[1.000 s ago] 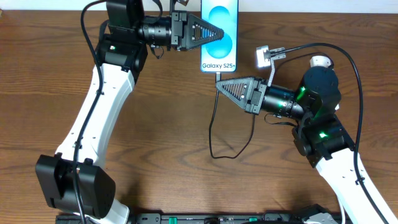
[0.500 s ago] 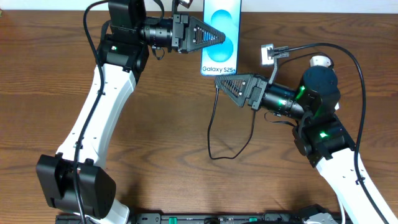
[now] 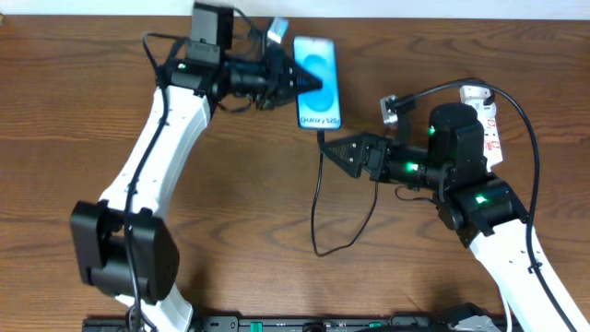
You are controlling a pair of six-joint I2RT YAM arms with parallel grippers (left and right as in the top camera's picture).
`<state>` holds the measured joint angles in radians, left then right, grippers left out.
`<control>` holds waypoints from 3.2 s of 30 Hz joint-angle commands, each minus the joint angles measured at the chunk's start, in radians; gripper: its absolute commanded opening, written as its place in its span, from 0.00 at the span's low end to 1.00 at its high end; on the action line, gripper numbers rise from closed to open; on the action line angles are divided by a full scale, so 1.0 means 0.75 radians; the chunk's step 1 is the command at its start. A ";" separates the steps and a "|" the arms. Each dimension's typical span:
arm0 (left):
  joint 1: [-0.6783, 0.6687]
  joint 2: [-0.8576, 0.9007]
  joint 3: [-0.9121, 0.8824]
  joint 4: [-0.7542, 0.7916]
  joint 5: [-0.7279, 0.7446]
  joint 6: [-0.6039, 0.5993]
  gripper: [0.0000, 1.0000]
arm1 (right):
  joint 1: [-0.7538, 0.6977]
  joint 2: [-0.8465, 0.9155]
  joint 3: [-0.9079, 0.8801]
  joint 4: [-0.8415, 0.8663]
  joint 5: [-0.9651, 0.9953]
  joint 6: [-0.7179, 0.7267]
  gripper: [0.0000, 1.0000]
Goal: Plug charger to phone and switch on socket
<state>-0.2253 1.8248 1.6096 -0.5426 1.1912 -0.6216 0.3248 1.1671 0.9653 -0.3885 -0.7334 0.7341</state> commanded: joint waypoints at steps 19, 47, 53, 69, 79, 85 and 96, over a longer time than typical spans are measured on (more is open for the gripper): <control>-0.064 0.395 0.013 -0.393 -0.382 0.475 0.07 | -0.209 -0.005 0.004 -0.588 0.516 -0.213 0.99; -0.145 0.489 -0.051 -0.103 -0.523 0.433 0.07 | -0.209 -0.005 0.003 -0.578 0.517 -0.213 0.99; -0.152 0.493 -0.082 -0.070 -0.524 0.407 0.07 | -0.209 -0.005 0.003 -0.578 0.517 -0.213 0.99; -0.153 0.500 -0.148 -0.076 -0.662 0.406 0.07 | -0.209 -0.005 0.003 -0.578 0.517 -0.213 0.99; -0.153 0.500 -0.162 -0.076 -0.673 0.407 0.42 | -0.209 -0.005 0.003 -0.581 0.516 -0.213 0.99; -0.153 0.500 -0.161 -0.109 -0.799 0.407 0.54 | -0.209 -0.005 0.003 -0.586 0.517 -0.213 0.99; -0.153 0.499 -0.161 -0.262 -1.061 0.407 0.88 | -0.209 -0.005 0.003 -0.646 0.608 -0.213 0.99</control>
<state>-0.3447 2.1517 1.5208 -0.7025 0.5831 -0.3180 0.1738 1.1675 0.9653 -0.8623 -0.3199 0.5900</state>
